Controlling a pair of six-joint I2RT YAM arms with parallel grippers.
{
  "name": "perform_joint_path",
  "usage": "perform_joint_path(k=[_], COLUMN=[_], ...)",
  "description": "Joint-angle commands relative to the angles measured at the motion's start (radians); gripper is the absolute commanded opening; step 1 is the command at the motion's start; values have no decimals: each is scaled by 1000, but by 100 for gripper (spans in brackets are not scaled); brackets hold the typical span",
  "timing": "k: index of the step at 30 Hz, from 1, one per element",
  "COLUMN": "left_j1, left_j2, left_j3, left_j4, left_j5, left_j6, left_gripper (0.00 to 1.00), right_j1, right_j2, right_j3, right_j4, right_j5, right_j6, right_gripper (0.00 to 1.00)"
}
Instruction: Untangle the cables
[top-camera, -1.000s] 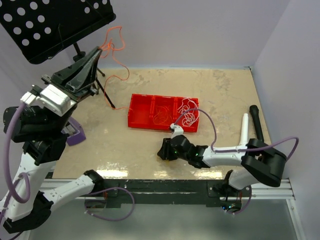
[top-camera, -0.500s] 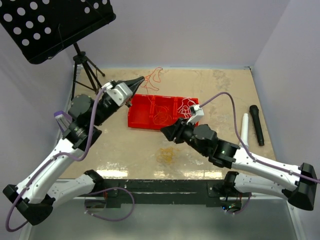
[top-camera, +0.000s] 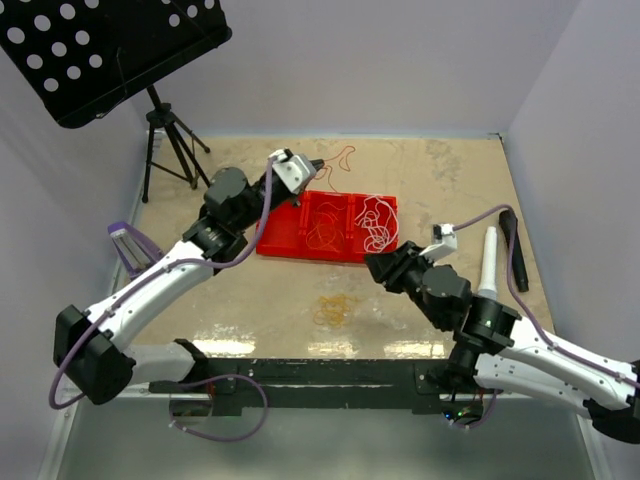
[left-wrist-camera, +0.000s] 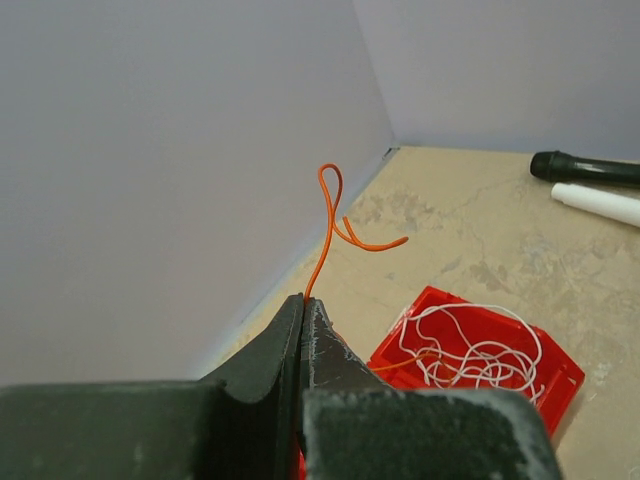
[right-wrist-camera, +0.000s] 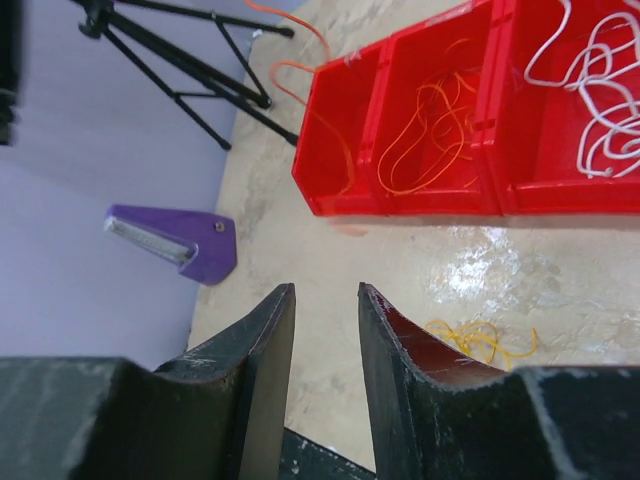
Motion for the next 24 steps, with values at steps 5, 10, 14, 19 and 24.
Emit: perform_joint_path(k=[5, 10, 14, 19, 24], left_j1=[2, 5, 8, 8, 10], left_j2=[136, 222, 274, 326, 389], left_j3=[-10, -28, -68, -131, -130], left_j4=[136, 154, 151, 136, 94], left_j5=[54, 63, 72, 76, -16], left_j6=[80, 139, 183, 238, 199], left_gripper=[0, 0, 0, 0, 0], right_j1=[5, 5, 5, 5, 5], right_j2=[-104, -113, -107, -102, -106], right_j3=[-5, 1, 18, 32, 27], right_j4=[-88, -109, -123, -131, -131], right_j5=[145, 176, 197, 211, 211], right_j6=[68, 71, 62, 56, 62], right_gripper=[36, 36, 36, 36, 36])
